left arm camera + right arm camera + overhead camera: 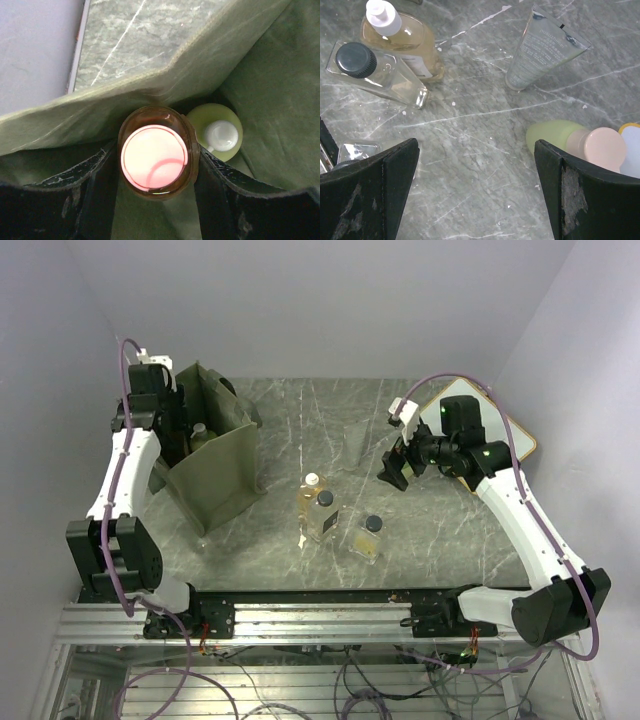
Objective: Place the personal care products into the canvas bag
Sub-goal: Place the care product in the canvas bag.
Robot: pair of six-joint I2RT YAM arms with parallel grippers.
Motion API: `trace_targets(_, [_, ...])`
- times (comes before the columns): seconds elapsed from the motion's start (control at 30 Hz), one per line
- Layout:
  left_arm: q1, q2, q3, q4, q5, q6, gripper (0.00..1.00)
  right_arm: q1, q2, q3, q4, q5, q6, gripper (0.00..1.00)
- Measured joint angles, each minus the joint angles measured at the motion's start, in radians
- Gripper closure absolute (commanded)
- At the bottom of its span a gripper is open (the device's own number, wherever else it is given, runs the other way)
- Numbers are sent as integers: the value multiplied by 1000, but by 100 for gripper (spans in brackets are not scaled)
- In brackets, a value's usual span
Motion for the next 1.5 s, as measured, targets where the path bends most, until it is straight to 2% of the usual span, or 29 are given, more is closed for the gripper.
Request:
trace_targets(0.5, [0,56,-92,63,11,10,81,10,0,-6,0,16,-11,0])
trace_targets(1.0, [0,125,-90,105,21,12,62,18,0,-5,0,23,-15,0])
trace_targets(1.27, [0,124,-92,111,27,10,61,19,0,-7,0,26,-15,0])
trace_targets(1.5, [0,88,-117,108,42,9,55,25,0,-7,0,26,-14,0])
